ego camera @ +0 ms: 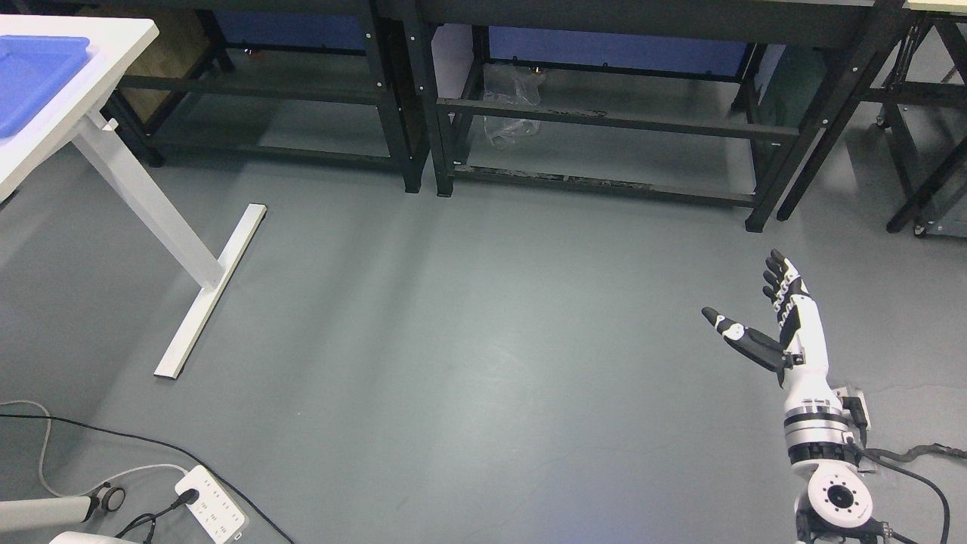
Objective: Pick pink block from left shelf to tray
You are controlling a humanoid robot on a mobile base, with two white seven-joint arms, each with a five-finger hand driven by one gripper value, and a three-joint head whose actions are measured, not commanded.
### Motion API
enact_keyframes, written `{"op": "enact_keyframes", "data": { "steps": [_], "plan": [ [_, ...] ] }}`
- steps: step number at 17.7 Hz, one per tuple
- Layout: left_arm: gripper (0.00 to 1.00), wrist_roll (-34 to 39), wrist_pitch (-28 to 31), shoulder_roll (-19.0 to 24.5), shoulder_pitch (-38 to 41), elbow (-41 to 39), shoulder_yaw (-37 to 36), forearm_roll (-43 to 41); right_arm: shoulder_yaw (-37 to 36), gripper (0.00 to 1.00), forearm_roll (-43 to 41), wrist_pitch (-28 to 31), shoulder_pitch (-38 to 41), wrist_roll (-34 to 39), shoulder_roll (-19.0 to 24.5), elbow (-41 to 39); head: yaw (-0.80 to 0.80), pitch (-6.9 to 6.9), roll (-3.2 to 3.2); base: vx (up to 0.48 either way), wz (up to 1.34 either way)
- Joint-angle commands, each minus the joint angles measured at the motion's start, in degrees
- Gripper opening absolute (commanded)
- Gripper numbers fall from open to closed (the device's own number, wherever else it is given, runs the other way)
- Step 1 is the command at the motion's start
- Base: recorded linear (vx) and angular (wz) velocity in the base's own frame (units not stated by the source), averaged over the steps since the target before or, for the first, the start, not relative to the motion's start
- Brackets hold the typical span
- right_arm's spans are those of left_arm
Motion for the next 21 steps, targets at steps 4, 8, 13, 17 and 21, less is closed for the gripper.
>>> {"op": "enact_keyframes", "data": {
  "steps": [4,8,13,17,21],
  "plan": [
    [1.0,0.03,-0.03,1.0,-0.62,0.0,0.0,-0.09,-1.54,1.0,-0.07,-0.15,-0.44,-0.09,-1.0,-0.03,0.0,0.0,0.0,0.0,0.0],
    [1.0,0.03,-0.03,1.0,-0.62,0.0,0.0,-0.09,-1.45,1.0,-0.07,-0.23,-0.44,-0.18,-1.0,-0.03,0.0,0.0,0.0,0.0,0.0],
    [1.0,0.03,-0.03,1.0,-0.7,0.0,0.0,-0.09,-1.36,1.0,-0.86,-0.32,-0.53,-0.18,-1.0,-0.2,0.0,0.0,0.0,0.016,0.0],
    [1.0,0.03,-0.03,1.0,-0.7,0.0,0.0,-0.09,-1.36,1.0,-1.39,-0.41,-0.35,-0.18,-1.0,-2.22,0.0,0.0,0.0,0.06,0.01],
    [1.0,0.03,-0.03,1.0,-0.62,0.0,0.0,-0.09,-1.88,1.0,-1.39,-0.32,-0.35,-0.27,-1.0,-3.98,0.0,0.0,0.0,0.105,0.05]
  ]
}}
